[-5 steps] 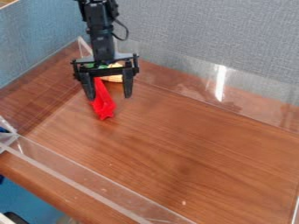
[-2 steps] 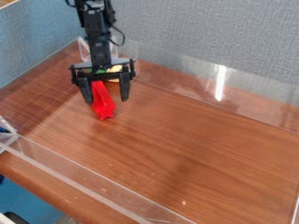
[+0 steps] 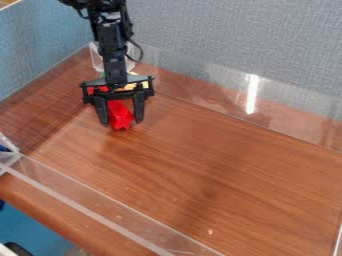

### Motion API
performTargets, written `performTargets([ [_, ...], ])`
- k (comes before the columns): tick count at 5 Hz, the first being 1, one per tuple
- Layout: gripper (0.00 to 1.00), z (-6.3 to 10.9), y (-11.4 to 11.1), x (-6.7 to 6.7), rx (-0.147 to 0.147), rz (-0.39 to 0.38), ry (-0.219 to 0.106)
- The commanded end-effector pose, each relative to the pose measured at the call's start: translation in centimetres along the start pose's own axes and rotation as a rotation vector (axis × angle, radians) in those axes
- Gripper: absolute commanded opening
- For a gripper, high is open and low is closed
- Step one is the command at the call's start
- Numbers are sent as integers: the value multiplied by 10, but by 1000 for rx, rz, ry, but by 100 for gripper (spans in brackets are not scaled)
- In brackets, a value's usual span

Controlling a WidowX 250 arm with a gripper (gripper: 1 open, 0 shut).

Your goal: Put the red object to the right side of the table

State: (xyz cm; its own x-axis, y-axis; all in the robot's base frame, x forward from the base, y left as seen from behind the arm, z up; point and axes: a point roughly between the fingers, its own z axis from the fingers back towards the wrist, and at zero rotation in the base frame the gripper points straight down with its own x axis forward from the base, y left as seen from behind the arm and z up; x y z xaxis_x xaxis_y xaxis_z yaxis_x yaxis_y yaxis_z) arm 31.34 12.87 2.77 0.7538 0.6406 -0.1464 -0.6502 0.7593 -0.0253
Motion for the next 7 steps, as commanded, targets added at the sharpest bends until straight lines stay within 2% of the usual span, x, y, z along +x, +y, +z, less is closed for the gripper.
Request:
performTargets([
  [1, 0, 15, 2, 7, -17, -3, -49],
  [7, 0, 26, -1, -2, -35, -94, -49],
])
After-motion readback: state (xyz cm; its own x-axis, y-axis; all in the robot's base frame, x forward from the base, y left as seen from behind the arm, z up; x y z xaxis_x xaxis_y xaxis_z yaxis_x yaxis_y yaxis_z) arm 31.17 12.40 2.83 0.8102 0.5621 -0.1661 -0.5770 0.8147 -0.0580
